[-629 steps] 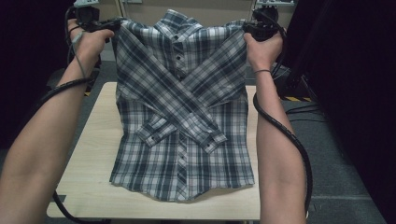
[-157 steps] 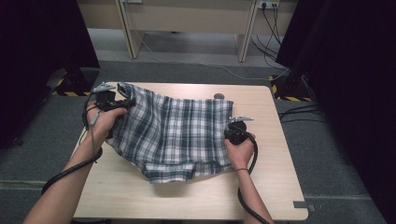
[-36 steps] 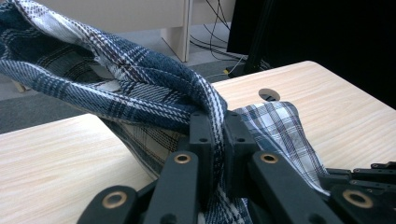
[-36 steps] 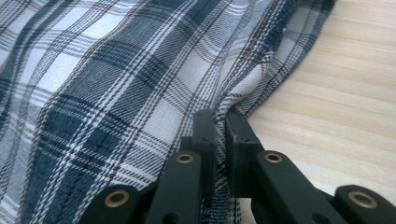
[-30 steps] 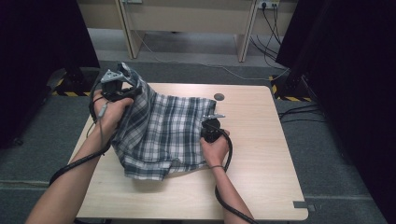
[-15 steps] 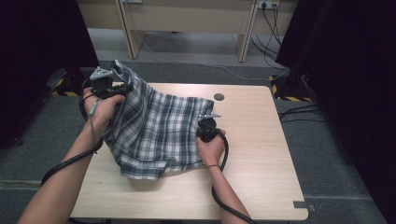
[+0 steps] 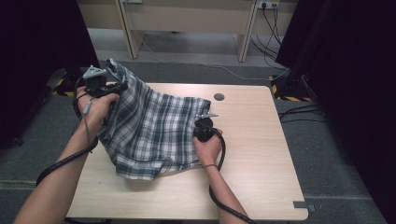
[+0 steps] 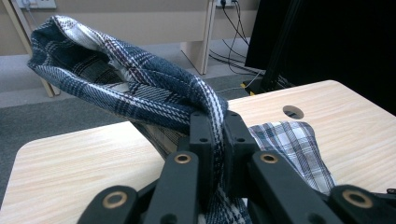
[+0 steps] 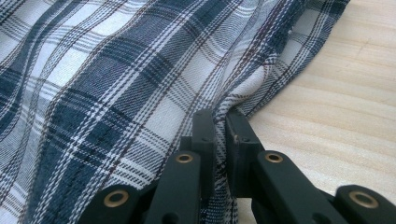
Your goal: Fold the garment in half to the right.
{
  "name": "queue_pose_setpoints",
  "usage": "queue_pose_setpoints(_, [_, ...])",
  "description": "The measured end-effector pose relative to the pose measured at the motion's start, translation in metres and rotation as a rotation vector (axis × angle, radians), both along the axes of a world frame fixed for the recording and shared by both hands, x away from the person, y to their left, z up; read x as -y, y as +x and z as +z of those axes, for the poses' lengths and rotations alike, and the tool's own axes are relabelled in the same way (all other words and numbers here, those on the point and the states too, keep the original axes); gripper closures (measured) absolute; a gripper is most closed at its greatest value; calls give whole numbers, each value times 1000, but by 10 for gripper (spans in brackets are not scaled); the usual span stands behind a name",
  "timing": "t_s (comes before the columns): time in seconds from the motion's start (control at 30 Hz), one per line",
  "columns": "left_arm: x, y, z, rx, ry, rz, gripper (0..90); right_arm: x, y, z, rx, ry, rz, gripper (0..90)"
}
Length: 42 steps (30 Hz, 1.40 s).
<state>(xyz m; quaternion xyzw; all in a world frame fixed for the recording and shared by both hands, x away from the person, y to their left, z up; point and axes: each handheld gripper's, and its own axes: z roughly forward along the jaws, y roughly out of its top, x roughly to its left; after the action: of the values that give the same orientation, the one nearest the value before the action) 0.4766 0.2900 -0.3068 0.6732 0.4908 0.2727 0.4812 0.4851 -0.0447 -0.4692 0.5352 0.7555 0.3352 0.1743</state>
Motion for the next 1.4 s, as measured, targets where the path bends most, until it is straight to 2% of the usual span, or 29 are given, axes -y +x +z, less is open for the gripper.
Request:
queue_pose_setpoints(0.4, [-10,-2,2,7,-3,21,842,-6,1,0,-1,7,11,841])
queue_pose_setpoints(0.6, [-8,-2,1,8,-1,17,842,-9,1,0,-1,7,17,837])
queue_pose_setpoints(1.4, [61,-1,-2,24,16,-98,843,-1,-1,-1,-1,17,20,819])
